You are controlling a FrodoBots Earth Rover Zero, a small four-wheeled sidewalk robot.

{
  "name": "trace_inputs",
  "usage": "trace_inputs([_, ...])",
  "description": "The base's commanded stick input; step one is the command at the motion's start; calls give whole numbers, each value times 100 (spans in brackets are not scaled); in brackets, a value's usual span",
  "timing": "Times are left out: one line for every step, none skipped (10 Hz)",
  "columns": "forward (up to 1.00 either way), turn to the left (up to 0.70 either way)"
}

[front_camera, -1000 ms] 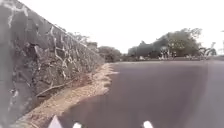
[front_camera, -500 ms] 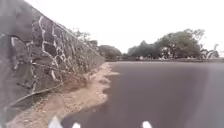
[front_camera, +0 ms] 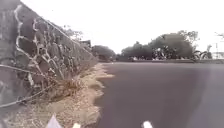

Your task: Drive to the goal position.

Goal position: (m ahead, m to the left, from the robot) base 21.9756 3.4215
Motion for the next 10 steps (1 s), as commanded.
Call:
trace_inputs([85,0])
trace_inputs([85,0])
trace_inputs([85,0])
trace_inputs([85,0])
trace_inputs([85,-4])
trace_inputs([85,-13])
trace_inputs([85,-22])
trace_inputs([85,-18])
trace_inputs([85,-12])
trace_inputs([85,-5])
